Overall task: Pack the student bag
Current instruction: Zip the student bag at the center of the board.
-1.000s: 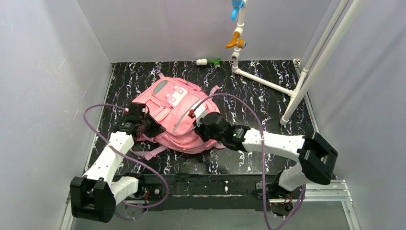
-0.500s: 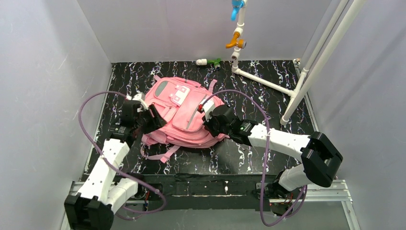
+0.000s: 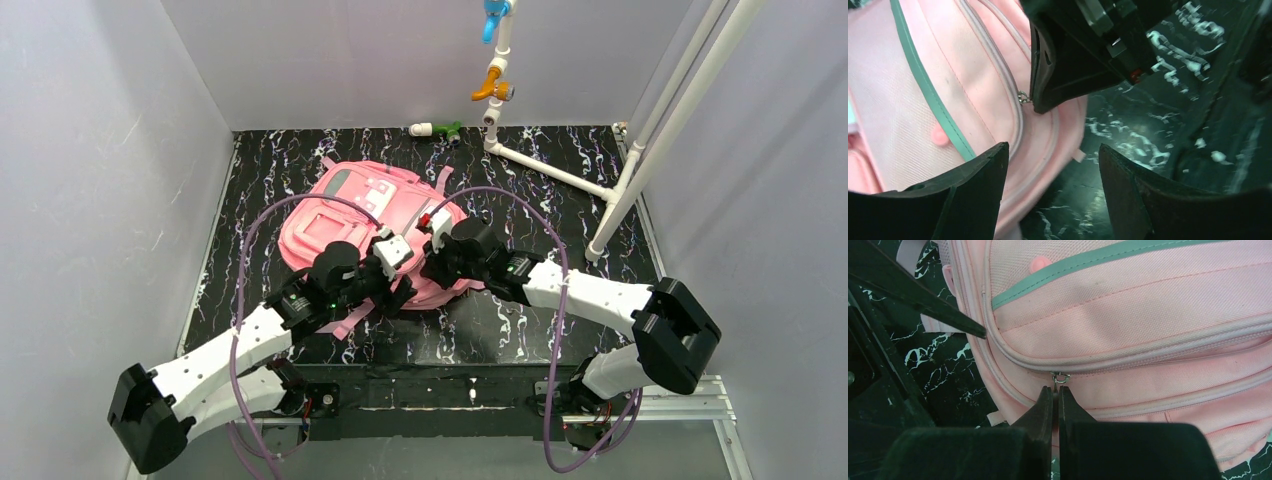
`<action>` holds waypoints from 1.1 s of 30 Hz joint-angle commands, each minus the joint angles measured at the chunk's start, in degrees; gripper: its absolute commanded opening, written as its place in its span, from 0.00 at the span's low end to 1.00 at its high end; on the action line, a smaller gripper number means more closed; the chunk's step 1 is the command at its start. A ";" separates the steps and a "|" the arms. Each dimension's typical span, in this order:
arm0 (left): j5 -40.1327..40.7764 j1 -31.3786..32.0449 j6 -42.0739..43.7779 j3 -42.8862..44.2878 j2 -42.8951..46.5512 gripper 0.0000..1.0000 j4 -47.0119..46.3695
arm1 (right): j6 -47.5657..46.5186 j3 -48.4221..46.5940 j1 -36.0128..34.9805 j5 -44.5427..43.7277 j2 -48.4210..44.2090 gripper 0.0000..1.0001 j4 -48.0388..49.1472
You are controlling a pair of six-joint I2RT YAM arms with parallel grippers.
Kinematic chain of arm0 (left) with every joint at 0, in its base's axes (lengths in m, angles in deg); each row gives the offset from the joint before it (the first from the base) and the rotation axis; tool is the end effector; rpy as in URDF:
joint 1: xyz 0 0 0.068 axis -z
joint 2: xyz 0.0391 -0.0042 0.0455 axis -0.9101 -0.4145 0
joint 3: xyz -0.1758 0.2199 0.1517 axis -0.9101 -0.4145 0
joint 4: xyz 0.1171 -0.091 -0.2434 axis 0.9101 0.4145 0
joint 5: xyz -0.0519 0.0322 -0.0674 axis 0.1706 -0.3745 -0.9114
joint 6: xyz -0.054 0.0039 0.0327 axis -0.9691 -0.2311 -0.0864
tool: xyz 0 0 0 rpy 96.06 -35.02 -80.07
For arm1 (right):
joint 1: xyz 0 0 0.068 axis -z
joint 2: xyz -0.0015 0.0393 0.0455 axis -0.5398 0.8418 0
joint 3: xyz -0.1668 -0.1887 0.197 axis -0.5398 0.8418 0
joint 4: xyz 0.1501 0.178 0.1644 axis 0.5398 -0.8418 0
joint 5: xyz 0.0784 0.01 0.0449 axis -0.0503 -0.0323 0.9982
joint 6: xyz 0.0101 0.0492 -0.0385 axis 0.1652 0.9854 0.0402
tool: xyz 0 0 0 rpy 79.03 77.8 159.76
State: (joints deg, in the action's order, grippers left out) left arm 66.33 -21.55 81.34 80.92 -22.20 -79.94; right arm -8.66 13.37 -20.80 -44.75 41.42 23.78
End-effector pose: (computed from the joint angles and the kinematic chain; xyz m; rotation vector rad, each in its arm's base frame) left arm 0.1495 -0.1578 0.3074 0.8893 1.7007 -0.6800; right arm 0.2002 0.2745 0.2779 -0.8885 1.9302 0.6857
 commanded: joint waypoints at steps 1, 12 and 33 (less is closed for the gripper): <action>4.89 1.66 17.55 1.15 -3.12 0.63 -3.81 | 1.41 0.18 0.27 4.16 -2.68 0.01 5.61; 9.96 3.88 29.42 -5.12 -9.98 0.61 -18.89 | 1.29 1.54 2.03 5.70 -4.42 0.01 6.74; 25.50 3.95 28.11 -9.61 -1.80 0.00 -9.11 | -8.19 -2.27 8.30 -8.24 1.66 0.01 -1.36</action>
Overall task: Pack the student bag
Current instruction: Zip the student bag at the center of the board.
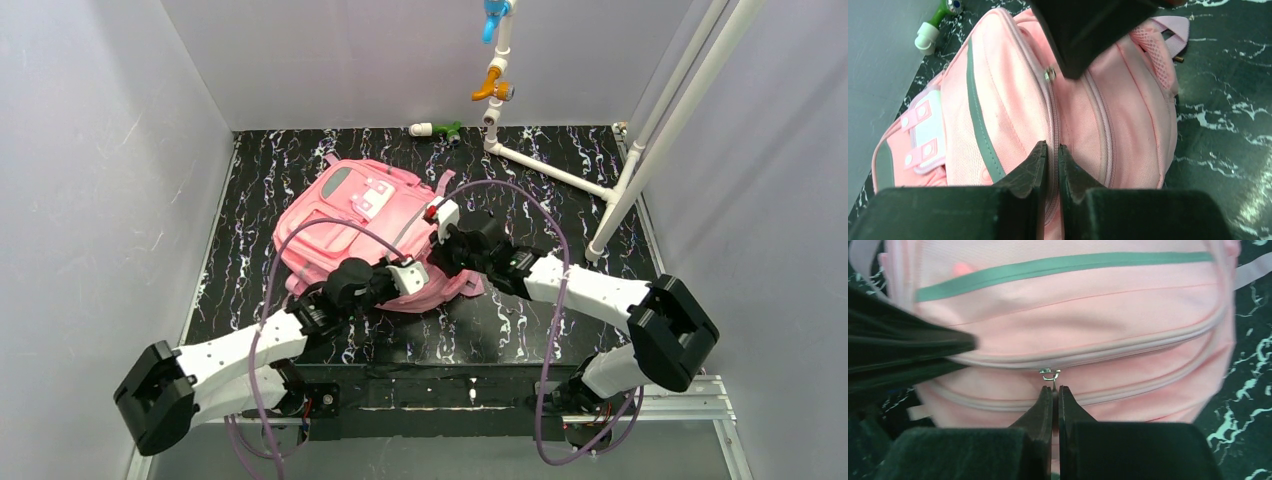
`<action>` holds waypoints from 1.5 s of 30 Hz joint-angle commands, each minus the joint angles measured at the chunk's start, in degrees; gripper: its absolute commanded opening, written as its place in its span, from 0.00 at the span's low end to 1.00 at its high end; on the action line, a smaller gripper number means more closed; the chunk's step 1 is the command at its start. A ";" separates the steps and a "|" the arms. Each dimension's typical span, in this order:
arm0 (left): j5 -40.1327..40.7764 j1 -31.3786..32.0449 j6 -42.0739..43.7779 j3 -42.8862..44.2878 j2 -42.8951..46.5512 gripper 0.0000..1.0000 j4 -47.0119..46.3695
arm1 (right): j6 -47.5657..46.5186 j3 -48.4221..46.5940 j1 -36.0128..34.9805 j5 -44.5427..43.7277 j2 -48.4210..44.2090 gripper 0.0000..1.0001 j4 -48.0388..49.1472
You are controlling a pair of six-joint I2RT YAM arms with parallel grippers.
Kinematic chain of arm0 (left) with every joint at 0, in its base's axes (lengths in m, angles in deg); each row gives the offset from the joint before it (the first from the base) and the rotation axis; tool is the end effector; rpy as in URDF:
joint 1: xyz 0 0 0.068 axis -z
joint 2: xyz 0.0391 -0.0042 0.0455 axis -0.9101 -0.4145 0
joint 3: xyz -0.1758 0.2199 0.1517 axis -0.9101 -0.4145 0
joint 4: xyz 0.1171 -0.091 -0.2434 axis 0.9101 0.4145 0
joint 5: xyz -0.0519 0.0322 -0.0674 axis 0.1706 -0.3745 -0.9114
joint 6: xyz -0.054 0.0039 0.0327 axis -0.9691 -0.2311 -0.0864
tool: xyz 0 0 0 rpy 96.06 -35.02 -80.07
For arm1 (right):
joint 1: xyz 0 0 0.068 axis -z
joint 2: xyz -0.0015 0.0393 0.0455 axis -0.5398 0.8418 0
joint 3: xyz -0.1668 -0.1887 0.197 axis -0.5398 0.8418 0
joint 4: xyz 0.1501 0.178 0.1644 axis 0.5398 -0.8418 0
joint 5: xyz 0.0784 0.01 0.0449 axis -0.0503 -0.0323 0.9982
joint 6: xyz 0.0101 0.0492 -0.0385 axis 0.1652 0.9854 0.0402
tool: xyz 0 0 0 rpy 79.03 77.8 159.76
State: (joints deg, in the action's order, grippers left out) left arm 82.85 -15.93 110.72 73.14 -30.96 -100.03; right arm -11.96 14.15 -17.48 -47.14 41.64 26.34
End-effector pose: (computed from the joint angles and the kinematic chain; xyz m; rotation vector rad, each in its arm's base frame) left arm 0.1613 -0.1830 0.2633 1.1343 1.4074 -0.1394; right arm 0.2181 0.2621 0.2764 -0.8440 1.8967 0.5858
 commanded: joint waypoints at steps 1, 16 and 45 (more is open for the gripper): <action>9.49 -1.65 -1.78 -1.87 8.73 0.00 13.65 | -5.53 -3.26 6.26 -5.18 1.46 0.01 -4.22; 11.28 -1.68 -0.82 -4.13 31.42 0.00 28.01 | -12.13 -8.60 18.43 2.03 13.18 0.01 4.83; -3.80 -1.54 -12.39 5.02 8.01 0.89 12.33 | -18.56 -13.05 18.16 17.81 15.60 0.01 6.12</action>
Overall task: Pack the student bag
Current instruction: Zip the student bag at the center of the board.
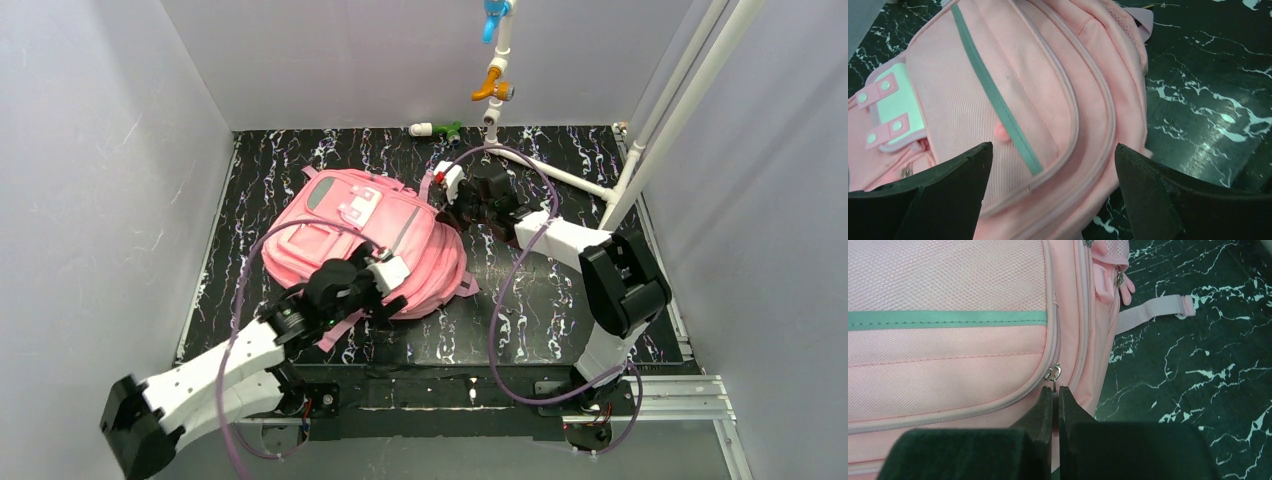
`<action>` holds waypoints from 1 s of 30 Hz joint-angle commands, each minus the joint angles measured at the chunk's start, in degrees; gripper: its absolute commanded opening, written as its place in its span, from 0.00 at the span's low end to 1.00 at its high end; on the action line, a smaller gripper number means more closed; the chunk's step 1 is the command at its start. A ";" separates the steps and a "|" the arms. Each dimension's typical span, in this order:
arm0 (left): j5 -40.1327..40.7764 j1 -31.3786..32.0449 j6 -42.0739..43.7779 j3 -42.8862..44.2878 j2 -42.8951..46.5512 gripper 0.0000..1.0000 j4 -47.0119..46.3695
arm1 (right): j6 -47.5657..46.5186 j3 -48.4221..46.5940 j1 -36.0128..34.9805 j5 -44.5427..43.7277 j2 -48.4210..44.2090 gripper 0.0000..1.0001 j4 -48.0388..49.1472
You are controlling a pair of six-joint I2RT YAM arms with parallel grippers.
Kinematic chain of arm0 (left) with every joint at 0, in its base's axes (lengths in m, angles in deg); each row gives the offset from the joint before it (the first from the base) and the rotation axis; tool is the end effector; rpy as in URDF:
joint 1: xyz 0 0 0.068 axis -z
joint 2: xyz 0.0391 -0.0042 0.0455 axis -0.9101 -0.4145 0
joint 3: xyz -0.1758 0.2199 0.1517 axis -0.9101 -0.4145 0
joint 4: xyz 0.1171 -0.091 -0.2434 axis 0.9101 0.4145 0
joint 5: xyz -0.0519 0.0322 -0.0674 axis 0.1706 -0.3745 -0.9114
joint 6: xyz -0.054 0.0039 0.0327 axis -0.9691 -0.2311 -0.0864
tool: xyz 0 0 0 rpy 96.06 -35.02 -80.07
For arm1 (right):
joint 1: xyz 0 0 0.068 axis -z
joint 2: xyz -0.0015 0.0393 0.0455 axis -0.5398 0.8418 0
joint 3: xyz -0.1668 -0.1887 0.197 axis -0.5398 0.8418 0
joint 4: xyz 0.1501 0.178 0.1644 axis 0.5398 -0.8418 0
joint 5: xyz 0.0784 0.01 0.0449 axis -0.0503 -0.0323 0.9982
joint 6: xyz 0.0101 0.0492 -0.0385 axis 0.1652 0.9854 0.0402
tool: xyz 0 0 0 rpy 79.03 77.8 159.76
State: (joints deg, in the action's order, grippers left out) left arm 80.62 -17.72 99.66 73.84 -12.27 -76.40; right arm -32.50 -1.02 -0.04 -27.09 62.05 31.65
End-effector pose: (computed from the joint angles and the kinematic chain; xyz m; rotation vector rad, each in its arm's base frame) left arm 0.1218 -0.1310 0.2821 1.0401 1.5772 -0.2755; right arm 0.3605 0.2519 0.2526 -1.0724 1.7261 0.5272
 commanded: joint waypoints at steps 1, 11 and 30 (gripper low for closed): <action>-1.97 0.29 -0.09 5.94 -14.23 0.86 -12.46 | 2.26 2.56 0.64 -2.21 -5.63 0.01 0.88; 4.14 3.55 5.12 10.07 -32.36 0.79 -26.73 | 3.08 5.44 0.54 -1.97 -9.67 0.01 1.23; 8.55 4.36 2.30 -1.99 -23.52 0.00 -21.91 | -2.12 -16.25 2.30 -5.10 11.34 0.05 0.96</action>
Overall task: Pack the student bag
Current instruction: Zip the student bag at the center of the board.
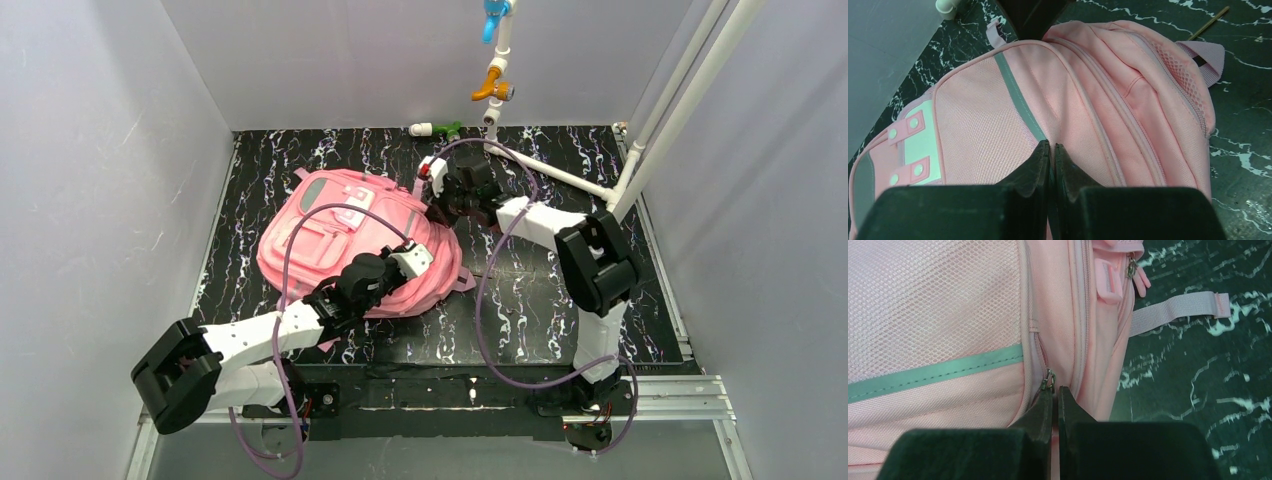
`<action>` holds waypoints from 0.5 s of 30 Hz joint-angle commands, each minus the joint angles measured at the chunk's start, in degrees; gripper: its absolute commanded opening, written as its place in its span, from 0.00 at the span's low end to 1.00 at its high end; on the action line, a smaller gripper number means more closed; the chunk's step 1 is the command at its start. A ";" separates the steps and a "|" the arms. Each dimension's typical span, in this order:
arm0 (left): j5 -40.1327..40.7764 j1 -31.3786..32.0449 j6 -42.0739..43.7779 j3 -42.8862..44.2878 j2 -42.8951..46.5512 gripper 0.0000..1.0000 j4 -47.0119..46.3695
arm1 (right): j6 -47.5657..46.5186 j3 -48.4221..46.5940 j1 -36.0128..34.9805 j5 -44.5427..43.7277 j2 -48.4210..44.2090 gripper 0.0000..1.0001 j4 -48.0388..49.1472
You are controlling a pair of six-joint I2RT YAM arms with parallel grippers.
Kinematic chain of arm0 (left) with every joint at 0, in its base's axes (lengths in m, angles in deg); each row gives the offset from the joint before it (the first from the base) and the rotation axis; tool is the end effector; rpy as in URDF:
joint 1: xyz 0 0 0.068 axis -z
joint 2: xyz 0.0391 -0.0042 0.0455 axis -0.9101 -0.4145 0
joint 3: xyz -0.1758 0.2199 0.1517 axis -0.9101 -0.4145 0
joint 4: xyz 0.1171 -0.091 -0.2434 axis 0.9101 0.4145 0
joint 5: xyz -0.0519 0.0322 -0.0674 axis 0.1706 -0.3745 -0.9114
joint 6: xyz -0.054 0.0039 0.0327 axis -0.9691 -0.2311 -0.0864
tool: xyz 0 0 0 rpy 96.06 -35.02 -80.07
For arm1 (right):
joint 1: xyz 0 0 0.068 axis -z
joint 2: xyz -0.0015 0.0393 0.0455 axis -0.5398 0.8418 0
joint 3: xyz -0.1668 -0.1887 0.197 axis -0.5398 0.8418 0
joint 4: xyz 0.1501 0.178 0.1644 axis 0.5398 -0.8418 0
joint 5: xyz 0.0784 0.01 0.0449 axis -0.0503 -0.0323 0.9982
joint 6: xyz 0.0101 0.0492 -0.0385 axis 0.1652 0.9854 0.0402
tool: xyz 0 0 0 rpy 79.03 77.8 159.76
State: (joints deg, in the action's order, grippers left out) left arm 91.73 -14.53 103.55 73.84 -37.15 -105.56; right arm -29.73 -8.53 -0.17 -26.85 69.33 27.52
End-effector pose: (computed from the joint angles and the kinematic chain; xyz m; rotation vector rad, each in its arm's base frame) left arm 0.1744 -0.1969 0.2544 0.9663 1.5186 -0.1071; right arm 0.3891 0.2718 0.2364 -1.0560 1.8198 0.5673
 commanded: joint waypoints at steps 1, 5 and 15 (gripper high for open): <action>-2.47 1.21 -1.47 -1.68 1.34 0.00 7.24 | -4.93 -10.24 2.43 -5.45 4.62 0.07 3.72; -0.48 1.21 -3.50 0.32 3.33 0.38 7.34 | 0.44 -10.05 2.47 -13.08 1.73 0.47 1.26; -0.72 1.13 -14.18 7.31 11.84 0.98 12.11 | 7.40 -1.47 2.52 -27.09 -16.42 0.98 -12.30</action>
State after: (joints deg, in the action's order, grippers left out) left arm 91.07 -13.48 95.86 75.70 -29.10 -96.49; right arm -26.27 -9.28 3.02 -46.11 61.07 20.86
